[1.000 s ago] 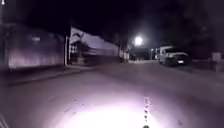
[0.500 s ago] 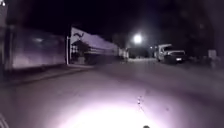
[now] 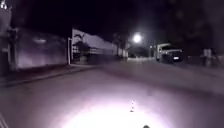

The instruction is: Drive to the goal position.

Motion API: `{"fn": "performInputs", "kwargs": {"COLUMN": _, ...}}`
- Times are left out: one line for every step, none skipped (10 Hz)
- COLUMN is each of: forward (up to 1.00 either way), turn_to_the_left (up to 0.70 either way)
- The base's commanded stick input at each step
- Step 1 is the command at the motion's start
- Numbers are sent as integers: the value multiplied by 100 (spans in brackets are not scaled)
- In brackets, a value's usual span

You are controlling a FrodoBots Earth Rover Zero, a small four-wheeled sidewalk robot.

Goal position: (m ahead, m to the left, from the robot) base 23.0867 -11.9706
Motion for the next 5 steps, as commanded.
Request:
{"fn": "performInputs", "kwargs": {"forward": -70, "turn_to_the_left": 0}}
{"fn": "performInputs", "kwargs": {"forward": -70, "turn_to_the_left": 0}}
{"fn": "performInputs", "kwargs": {"forward": -70, "turn_to_the_left": 0}}
{"fn": "performInputs", "kwargs": {"forward": -70, "turn_to_the_left": 0}}
{"fn": "performInputs", "kwargs": {"forward": -70, "turn_to_the_left": 0}}
